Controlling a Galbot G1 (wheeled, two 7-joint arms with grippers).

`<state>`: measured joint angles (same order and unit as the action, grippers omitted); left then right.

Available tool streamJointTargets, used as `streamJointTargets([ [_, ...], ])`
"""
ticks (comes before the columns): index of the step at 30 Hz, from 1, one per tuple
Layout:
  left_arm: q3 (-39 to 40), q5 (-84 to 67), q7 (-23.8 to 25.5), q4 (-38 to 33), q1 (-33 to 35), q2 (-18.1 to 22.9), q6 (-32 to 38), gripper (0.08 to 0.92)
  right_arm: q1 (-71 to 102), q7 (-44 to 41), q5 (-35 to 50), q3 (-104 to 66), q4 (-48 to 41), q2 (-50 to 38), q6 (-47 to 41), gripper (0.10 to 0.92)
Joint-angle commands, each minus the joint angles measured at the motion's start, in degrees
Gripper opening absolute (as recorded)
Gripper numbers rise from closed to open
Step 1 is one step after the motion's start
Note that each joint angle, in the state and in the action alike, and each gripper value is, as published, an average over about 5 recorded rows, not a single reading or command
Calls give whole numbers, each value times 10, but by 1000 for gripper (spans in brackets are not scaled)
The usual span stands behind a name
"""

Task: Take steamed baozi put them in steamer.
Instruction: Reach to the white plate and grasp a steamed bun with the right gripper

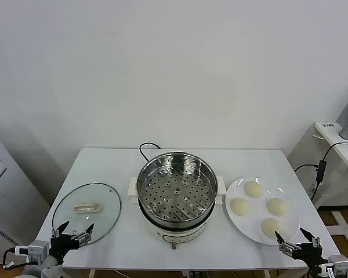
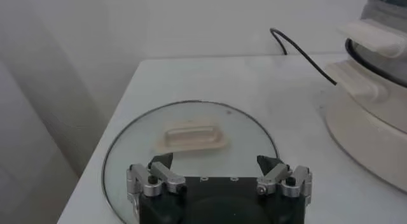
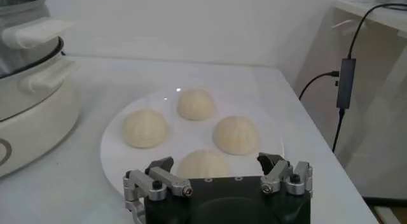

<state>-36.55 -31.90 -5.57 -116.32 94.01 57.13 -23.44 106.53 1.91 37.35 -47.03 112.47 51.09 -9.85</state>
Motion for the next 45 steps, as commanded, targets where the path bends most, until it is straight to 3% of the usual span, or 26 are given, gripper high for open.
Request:
streamJointTargets([
  [1, 0, 0, 0, 0, 0, 0, 0, 823, 1, 2, 2, 0, 1, 0, -2, 823],
  [7, 1, 0, 0, -2, 1, 1, 0, 823, -18, -20, -62, -12, -9, 0, 17, 823],
  [17, 1, 0, 0, -4, 3, 3, 0, 823, -137, -83, -417, -30, -66, -44, 65, 823],
  [24, 3, 1, 0, -4, 2, 5, 0, 823, -272, -176, -605, 21, -135, -93, 111, 823],
  [33, 8, 10, 1, -2, 0, 7, 0, 823, -462, -361, -570, 176, -208, -191, 91, 823],
  [45, 14, 11, 1, -2, -10, 14, -6, 823, -912, -576, -447, 635, -348, -282, 95, 823],
])
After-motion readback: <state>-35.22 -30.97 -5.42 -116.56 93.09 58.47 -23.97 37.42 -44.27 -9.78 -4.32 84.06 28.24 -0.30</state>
